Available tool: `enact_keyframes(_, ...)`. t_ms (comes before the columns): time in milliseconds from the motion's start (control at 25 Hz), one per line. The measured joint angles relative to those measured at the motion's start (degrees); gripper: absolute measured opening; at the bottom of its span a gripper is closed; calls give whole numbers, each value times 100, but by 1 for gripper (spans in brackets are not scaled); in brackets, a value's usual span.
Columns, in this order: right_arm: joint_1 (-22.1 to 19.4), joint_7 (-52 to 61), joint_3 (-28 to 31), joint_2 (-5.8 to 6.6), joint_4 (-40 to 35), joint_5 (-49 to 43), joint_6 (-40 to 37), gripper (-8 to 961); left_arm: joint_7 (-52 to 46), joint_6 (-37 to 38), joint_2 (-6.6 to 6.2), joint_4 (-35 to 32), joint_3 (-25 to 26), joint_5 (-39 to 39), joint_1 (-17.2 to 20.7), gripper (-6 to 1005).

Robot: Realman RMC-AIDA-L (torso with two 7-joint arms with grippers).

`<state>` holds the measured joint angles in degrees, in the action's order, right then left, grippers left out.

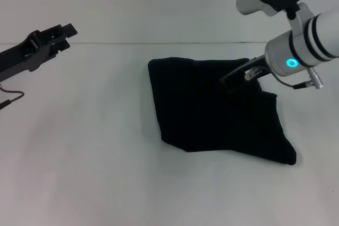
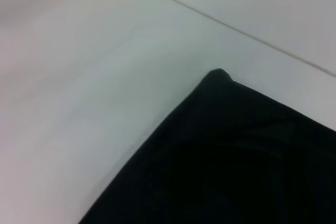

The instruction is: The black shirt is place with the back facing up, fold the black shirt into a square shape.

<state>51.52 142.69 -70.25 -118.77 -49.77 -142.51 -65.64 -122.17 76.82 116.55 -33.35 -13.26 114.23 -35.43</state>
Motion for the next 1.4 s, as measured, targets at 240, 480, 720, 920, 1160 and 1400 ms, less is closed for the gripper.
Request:
enact_keyframes(240, 79, -55, 29, -64, 57, -1, 4, 128, 0, -29, -9, 30, 9, -7, -18, 540)
enact_keyframes(480, 94, -31, 31, -70, 80, -15, 25, 157, 0, -75, -10, 30, -4, -9, -41, 540)
enact_keyframes(720, 149, -37, 10, -78, 247, -20, 122, 243, 0, -81, -9, 31, 2, -9, -45, 540)
enact_keyframes(920, 157, -68, 9, -77, 258, -9, 121, 315, 0, -102, -9, 31, 7, -9, -39, 540)
enact_keyframes(1160, 130, -18, 41, -60, 228, -32, 82, 140, 0, -128, -9, 31, 8, -9, -43, 540)
enact_keyframes(1400, -65, 486, 83, 60, -125, -308, 20, 14, 0, -120, -9, 31, 8, -38, -13, 541)
